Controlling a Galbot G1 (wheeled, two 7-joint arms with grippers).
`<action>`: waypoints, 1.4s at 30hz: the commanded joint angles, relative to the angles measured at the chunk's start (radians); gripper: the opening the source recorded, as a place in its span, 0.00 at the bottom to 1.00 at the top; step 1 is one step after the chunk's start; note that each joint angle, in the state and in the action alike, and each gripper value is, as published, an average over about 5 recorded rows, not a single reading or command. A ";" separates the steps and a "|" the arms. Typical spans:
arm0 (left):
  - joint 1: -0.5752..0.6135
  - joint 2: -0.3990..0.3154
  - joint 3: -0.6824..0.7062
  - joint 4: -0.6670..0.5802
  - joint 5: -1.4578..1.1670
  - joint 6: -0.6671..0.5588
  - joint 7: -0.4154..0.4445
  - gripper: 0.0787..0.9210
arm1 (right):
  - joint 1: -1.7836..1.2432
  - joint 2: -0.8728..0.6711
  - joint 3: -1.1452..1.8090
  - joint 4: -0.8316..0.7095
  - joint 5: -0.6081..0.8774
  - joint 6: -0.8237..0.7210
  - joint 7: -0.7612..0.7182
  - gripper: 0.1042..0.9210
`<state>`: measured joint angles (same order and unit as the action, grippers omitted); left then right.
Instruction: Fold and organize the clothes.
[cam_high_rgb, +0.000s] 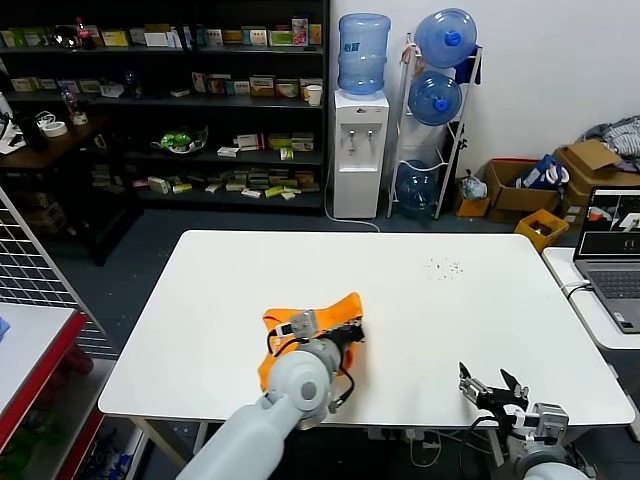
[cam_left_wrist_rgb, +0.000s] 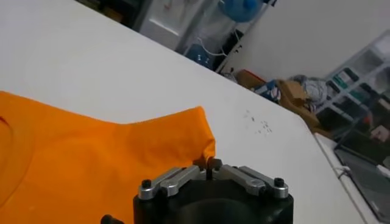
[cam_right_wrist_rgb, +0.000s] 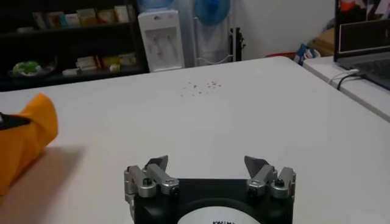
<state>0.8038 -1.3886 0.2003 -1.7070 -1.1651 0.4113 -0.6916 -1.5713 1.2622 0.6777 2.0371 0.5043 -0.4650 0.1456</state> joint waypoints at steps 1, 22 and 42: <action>-0.071 -0.178 0.102 0.141 0.070 0.000 0.010 0.03 | -0.009 0.000 0.018 0.011 0.009 -0.005 0.004 0.88; 0.384 0.043 -0.238 -0.235 0.436 -0.175 0.417 0.38 | -0.119 -0.109 0.112 0.082 -0.005 0.257 -0.278 0.88; 0.942 -0.012 -0.793 -0.229 0.829 -0.798 0.888 0.88 | -0.055 0.137 0.139 -0.203 -0.330 0.692 -0.382 0.88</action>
<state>1.5082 -1.3640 -0.3244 -1.9053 -0.4928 -0.0661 -0.0252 -1.6451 1.2555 0.7574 1.9724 0.3543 -0.0718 -0.1645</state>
